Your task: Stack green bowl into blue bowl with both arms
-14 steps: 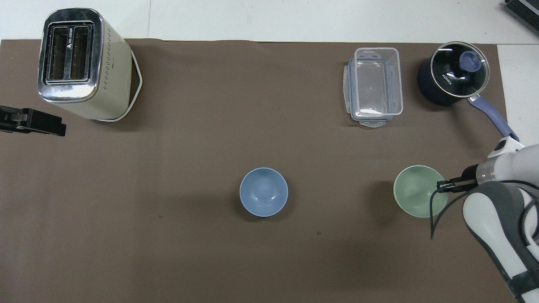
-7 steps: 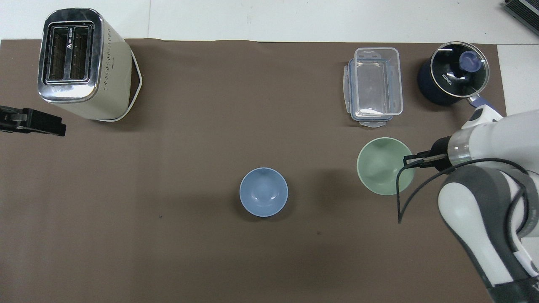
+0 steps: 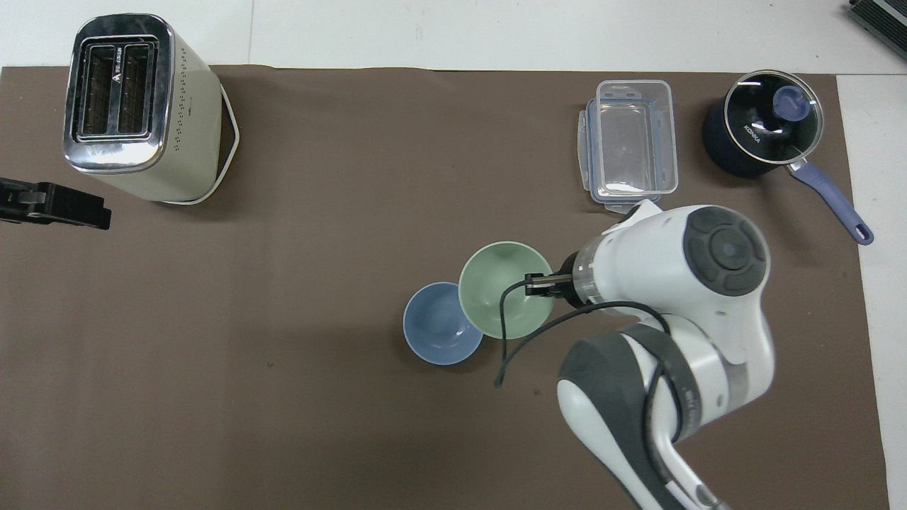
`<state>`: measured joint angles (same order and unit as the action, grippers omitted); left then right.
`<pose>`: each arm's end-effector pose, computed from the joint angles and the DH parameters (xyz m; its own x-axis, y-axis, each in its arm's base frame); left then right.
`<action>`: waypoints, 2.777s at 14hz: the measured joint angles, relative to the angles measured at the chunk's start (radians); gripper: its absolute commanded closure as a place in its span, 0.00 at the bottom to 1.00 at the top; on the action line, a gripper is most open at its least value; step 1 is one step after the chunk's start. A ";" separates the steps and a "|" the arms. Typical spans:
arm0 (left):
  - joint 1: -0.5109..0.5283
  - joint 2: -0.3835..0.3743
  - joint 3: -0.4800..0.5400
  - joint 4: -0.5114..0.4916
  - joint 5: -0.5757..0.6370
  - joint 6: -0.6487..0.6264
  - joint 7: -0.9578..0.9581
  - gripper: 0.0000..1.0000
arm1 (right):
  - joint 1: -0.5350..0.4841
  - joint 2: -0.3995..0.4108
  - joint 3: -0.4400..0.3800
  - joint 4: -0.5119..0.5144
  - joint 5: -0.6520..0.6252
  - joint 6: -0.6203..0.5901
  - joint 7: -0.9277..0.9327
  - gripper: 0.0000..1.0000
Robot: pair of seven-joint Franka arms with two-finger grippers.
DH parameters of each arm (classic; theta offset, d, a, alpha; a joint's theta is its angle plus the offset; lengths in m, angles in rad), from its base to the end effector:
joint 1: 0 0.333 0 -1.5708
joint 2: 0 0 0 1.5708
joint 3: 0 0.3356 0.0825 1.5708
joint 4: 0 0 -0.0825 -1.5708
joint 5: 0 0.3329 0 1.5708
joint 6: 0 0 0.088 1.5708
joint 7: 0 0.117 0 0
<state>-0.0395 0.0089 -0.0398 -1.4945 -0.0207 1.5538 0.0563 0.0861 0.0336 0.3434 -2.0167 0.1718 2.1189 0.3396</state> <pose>0.5041 -0.0424 0.6602 0.9895 -0.1354 0.0515 -0.1365 -0.9905 0.0181 0.4724 0.2246 0.4764 1.0000 0.0044 0.0048 0.0051 -0.9846 -0.1745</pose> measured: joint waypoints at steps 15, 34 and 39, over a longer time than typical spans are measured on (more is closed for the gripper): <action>0.000 0.000 0.000 0.000 0.000 0.000 0.000 0.00 | 0.163 0.137 -0.003 -0.042 -0.007 0.138 0.149 1.00; 0.000 0.000 0.000 0.000 0.000 0.000 0.000 0.00 | 0.096 0.111 -0.020 0.007 -0.117 0.131 0.149 0.00; 0.000 0.000 0.000 0.000 0.000 0.000 0.000 0.00 | -0.004 0.077 -0.026 0.195 -0.242 -0.130 0.147 0.00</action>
<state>-0.0393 0.0089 -0.0398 -1.4945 -0.0207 1.5538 0.0563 0.0822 0.1102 0.3175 -1.8222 -0.0701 1.9892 0.4866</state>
